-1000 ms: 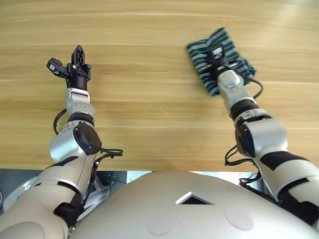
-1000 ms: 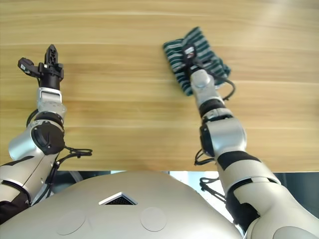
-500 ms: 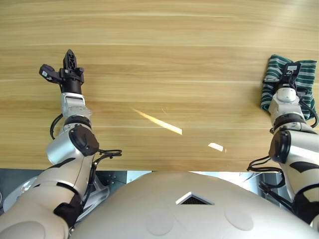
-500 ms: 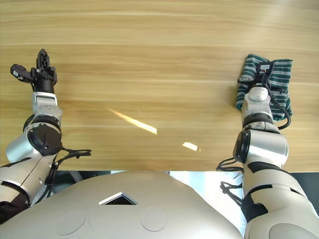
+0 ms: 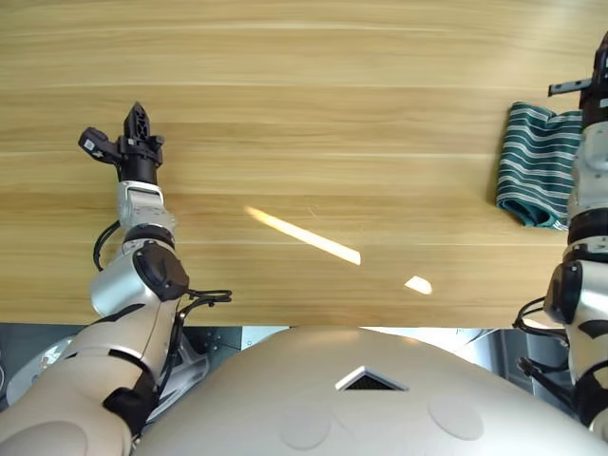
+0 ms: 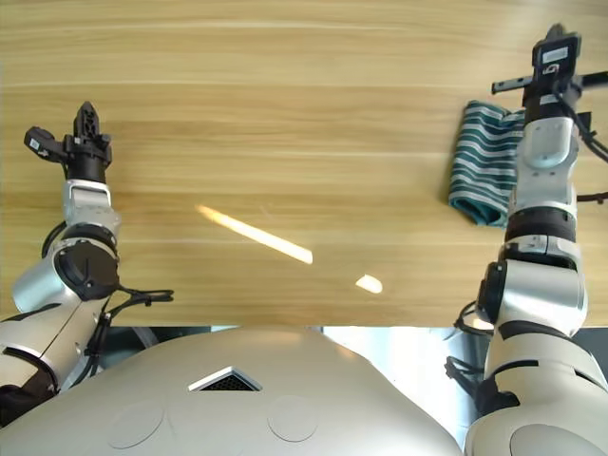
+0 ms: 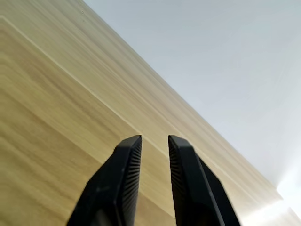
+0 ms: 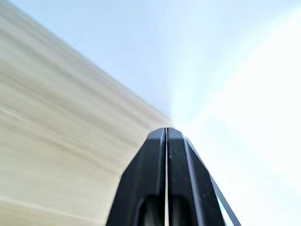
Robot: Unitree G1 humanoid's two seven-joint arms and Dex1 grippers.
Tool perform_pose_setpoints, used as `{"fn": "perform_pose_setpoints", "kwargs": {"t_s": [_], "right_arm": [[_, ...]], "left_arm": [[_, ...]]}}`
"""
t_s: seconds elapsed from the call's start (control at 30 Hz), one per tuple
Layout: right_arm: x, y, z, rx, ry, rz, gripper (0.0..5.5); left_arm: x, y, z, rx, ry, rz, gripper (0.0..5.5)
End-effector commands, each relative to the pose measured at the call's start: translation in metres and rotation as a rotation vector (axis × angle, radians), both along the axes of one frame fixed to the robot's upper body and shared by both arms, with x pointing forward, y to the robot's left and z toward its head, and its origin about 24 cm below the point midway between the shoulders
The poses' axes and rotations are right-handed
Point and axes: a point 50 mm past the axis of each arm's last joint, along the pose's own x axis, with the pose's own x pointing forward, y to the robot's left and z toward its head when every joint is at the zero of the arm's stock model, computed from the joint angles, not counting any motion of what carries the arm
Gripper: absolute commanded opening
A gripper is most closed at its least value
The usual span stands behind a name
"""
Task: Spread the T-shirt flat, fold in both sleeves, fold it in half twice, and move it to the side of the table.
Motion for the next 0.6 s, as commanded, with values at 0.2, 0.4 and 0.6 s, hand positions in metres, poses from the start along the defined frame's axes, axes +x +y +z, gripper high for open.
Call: {"fn": "perform_pose_setpoints", "kwargs": {"t_s": [0.2, 0.4, 0.6], "right_arm": [[-0.044, 0.141, -0.061, -0.109, 0.38, 0.915, 0.06], [0.023, 0.15, -0.062, 1.656, 0.012, 0.836, 0.06], [0.022, 0.187, -0.101, 0.308, 0.267, 0.318, 0.06]], "left_arm": [[-0.013, -0.012, -0.018, 0.052, 0.085, -0.079, 1.07], [-0.027, -0.013, -0.033, 0.049, 0.163, -0.084, 1.07], [-0.028, -0.015, -0.036, 0.05, 0.198, -0.079, 1.07]]}}
